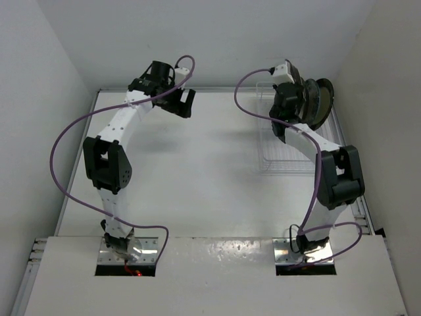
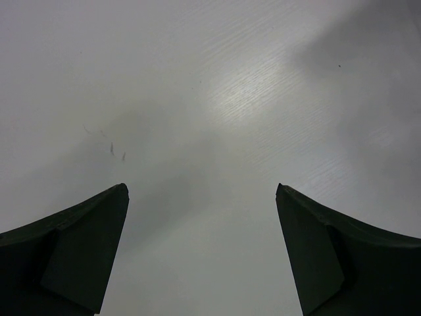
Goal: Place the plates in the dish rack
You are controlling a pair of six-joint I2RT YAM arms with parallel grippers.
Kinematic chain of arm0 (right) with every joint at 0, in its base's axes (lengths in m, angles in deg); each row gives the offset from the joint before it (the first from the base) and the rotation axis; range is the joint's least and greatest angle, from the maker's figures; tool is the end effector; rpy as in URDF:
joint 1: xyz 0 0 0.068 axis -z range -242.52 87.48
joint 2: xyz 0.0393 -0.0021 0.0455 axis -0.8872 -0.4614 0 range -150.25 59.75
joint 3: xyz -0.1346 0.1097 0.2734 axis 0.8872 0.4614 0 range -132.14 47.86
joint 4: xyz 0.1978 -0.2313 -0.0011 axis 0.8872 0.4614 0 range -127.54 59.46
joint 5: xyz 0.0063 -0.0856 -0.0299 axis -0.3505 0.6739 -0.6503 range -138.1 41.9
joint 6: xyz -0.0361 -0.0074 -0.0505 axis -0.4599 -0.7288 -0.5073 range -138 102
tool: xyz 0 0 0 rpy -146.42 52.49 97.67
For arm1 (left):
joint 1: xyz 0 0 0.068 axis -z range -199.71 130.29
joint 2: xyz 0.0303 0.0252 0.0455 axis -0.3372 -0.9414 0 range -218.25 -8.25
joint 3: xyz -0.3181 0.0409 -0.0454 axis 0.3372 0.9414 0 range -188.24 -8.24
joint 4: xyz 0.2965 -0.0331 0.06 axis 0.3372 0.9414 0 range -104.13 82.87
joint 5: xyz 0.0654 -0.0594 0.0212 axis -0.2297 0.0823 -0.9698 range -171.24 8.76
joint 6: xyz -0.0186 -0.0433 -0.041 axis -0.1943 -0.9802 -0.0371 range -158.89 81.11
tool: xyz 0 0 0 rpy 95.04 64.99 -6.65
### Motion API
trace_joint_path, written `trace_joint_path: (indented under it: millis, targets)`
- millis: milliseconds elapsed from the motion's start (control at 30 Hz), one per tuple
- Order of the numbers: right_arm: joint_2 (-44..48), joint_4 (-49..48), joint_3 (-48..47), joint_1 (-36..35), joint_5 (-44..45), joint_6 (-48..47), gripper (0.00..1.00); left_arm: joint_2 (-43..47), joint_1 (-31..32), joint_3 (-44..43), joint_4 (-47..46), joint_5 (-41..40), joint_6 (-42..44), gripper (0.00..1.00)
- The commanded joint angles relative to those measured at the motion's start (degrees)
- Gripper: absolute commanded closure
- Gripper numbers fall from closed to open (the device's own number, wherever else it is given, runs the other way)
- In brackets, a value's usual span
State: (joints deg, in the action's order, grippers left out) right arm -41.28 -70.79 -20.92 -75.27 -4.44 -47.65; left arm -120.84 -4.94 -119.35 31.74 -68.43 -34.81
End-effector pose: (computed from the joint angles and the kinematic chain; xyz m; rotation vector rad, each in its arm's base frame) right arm 0.4623 0.0708 0.3218 0.0276 1.6176 -0.8177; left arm 0.4952 -0.1414 0.3697 0.4963 2.3481 -0.3554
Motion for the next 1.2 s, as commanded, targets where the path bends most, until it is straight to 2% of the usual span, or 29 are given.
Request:
trace_joint_path:
  millis: [0, 200, 433, 700, 900, 933, 1033, 1067, 1167]
  targets:
    - [3.39, -10.35, 1.18, -0.26, 5.46, 4.94, 1.00, 1.68, -1.05, 0.72, -1.13, 1.33, 0.23, 0.01]
    - [5.14, -5.52, 4.79, -0.69, 7.93, 15.48, 1.00, 1.68, -1.05, 1.33, -1.13, 1.33, 0.23, 0.01]
    - [6.02, -2.79, 8.04, -0.78, 9.69, 21.64, 1.00, 1.68, -1.05, 1.33, -1.13, 1.86, 0.23, 0.01]
    - [4.97, 4.25, 8.04, 1.24, 11.10, 36.39, 1.00, 2.20, -1.05, 2.47, -1.13, 1.86, 0.23, 0.01]
    - [4.44, 8.81, 6.64, 2.47, 9.69, 38.18, 1.00, 2.21, -1.05, 2.48, -1.13, 2.38, 0.23, 0.01]
    - [4.44, 9.00, 6.37, 2.47, 9.26, 38.09, 0.97, 2.21, -1.05, 2.48, -1.13, 2.39, 0.23, 0.01]
    - [5.49, 10.75, 6.37, 2.30, 8.81, 38.35, 0.75, 2.21, -1.05, 2.48, -1.13, 2.39, 0.23, 0.01]
    - [6.45, 10.67, 6.54, 2.29, 8.46, 38.35, 0.64, 2.21, -1.05, 2.48, -1.13, 2.39, 0.23, 0.01]
    - [7.95, 11.11, 7.16, 1.94, 7.67, 37.65, 0.47, 2.21, -1.05, 2.48, -1.13, 2.91, 0.23, 0.01]
